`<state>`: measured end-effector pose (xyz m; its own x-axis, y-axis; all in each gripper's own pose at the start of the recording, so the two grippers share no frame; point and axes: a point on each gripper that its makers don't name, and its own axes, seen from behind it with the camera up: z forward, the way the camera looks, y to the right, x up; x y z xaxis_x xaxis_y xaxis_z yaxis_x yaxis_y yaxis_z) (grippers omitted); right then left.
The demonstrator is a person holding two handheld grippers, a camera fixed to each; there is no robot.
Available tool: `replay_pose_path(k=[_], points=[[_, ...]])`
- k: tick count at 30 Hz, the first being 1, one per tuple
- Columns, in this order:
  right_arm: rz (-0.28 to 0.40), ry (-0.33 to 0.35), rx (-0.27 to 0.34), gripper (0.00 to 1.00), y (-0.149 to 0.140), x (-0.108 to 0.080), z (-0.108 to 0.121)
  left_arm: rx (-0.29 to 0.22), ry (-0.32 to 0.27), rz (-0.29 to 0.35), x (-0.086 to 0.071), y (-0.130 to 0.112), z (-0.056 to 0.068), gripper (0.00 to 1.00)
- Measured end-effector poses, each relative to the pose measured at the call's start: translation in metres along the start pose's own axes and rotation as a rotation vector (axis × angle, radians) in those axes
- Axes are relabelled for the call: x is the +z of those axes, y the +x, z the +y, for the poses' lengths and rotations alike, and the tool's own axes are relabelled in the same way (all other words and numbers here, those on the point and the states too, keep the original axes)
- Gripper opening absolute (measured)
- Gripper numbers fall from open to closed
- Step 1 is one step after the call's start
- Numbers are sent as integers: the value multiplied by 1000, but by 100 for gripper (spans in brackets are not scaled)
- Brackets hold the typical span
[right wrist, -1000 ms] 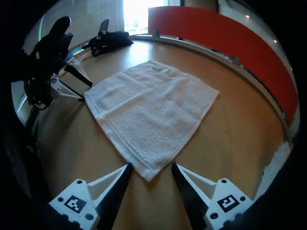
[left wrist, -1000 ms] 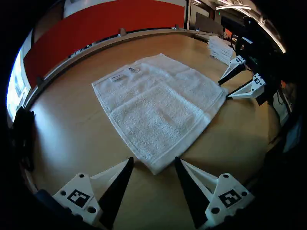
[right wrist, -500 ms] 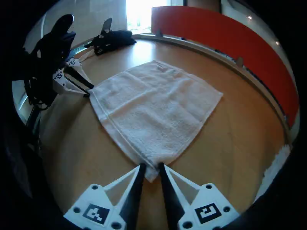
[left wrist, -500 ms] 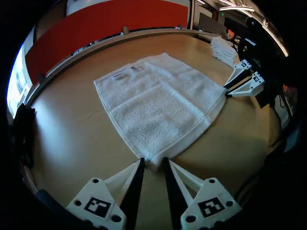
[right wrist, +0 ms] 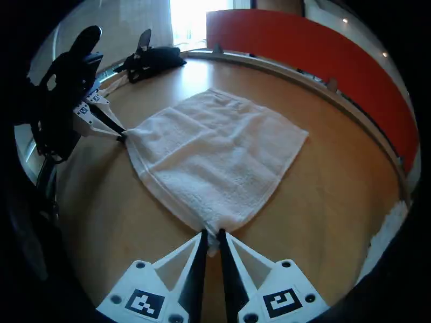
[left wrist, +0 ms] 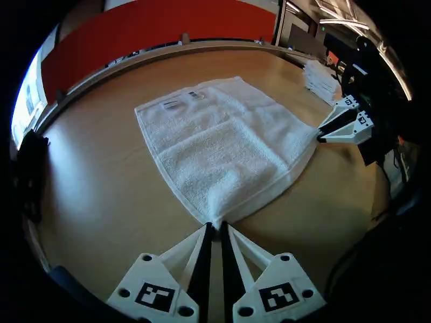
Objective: Fold towel
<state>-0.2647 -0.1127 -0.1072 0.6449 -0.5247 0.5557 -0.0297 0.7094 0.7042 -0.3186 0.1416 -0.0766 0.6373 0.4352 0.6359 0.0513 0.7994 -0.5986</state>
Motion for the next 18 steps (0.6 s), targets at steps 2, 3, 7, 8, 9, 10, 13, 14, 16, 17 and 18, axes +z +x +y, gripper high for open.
replay_pose_path(k=[2, 3, 7, 8, 9, 10, 13, 14, 16, 17, 18], points=[[7, -4, 4, 16, 3, -3, 2, 1, 3, 6, -2, 3, 1, 12], [12, -6, 6, 16, 4, -4, 2, 2, 6, 10, -3, 5, 1, 12], [26, -16, 9, 16, 11, -12, 5, 8, 14, 24, -11, 13, 2, 12], [28, -19, 10, 16, 12, -14, 6, 8, 15, 29, -14, 15, 2, 12], [32, -23, 10, 16, 14, -16, 7, 7, 16, 33, -16, 18, 2, 12], [35, -25, 11, 16, 16, -18, 8, 4, 17, 38, -19, 20, 3, 12], [45, -31, 10, 16, 22, -25, 9, -5, 18, 49, -28, 27, 4, 12], [49, -33, 8, 16, 24, -28, 9, -8, 17, 50, -31, 29, 5, 12], [58, -37, 0, 16, 29, -33, 10, -12, 16, 57, -37, 33, 6, 12], [62, -40, -5, 16, 32, -36, 10, -12, 16, 62, -40, 35, 6, 12], [67, -42, -11, 16, 35, -39, 10, -12, 17, 67, -43, 37, 7, 12]])
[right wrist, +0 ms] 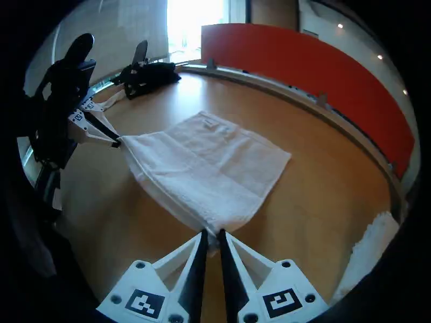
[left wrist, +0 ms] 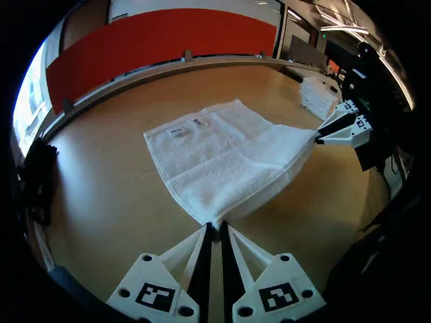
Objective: Fold towel
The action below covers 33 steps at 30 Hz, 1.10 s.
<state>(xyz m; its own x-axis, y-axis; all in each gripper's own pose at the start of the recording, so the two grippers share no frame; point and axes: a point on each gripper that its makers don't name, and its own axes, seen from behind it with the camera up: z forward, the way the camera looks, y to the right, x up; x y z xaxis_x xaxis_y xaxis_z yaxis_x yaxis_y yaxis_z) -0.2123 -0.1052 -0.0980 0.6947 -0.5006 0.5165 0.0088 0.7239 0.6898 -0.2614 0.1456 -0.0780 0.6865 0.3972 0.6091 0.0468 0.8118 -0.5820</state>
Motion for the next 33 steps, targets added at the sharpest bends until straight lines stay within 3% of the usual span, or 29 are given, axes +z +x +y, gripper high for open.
replay_pose_path(k=[12, 33], points=[[40, -14, -57, 16, 32, -32, -2, -14, 20, 40, -32, 26, 2, 12], [71, -30, -62, 16, 60, -73, -3, -30, 23, 79, -75, 54, 13, 12]])
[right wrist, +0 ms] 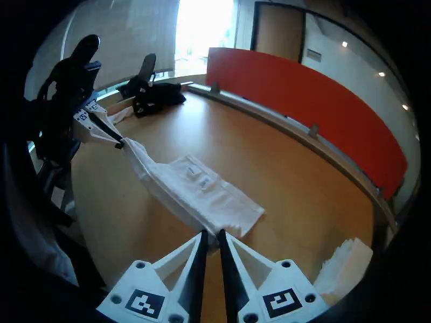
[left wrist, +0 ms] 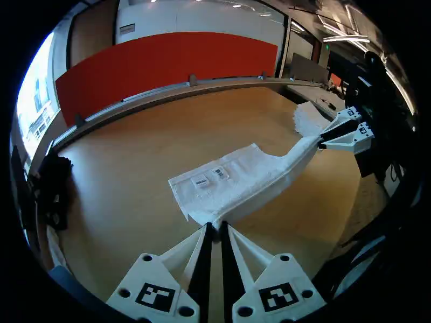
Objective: Fold towel
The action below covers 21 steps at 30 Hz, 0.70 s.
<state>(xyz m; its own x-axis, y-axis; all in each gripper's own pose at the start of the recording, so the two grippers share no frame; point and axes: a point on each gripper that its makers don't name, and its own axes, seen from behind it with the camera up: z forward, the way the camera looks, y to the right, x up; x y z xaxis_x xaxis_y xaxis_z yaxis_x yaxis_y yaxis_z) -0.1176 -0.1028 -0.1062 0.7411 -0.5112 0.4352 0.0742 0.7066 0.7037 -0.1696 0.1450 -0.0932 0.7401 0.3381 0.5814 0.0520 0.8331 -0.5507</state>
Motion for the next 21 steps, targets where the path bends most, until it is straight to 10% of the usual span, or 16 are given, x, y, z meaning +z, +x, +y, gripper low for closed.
replay_pose_path(k=[21], points=[[13, -11, -24, 16, 14, -21, 0, -30, -22, 21, -29, 15, 15, 11]])
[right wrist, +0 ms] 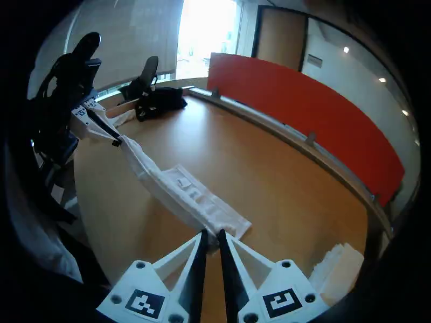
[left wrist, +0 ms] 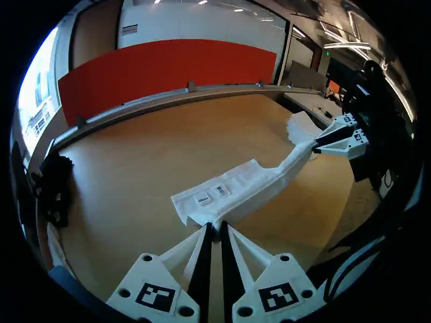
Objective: Fold towel
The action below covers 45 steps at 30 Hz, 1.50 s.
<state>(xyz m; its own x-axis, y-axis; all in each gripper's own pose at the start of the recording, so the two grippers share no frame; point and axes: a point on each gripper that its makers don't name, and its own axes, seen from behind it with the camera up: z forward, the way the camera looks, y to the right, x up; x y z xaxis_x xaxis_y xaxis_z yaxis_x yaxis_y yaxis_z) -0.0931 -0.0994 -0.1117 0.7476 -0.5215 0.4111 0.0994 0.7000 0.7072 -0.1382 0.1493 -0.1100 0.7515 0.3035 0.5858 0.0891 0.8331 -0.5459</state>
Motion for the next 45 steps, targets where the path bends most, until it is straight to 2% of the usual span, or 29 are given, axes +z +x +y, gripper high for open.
replay_pose_path(k=[9, 17, 30, 36, 45], points=[[-5, 1, -2, 16, -3, 3, -2, -7, 2, -6, 3, -3, 0, 11], [-30, 3, -11, 16, -10, 12, 0, -5, 10, -21, 14, -7, -4, 11], [-79, 12, 21, 16, -26, 44, 10, -7, 38, -61, 48, -11, -20, 11], [-101, 16, 33, 16, -34, 57, 14, -12, 41, -90, 66, -21, -25, 11], [-129, 22, 58, 16, -45, 70, 18, -20, 45, -116, 84, -30, -30, 11]])
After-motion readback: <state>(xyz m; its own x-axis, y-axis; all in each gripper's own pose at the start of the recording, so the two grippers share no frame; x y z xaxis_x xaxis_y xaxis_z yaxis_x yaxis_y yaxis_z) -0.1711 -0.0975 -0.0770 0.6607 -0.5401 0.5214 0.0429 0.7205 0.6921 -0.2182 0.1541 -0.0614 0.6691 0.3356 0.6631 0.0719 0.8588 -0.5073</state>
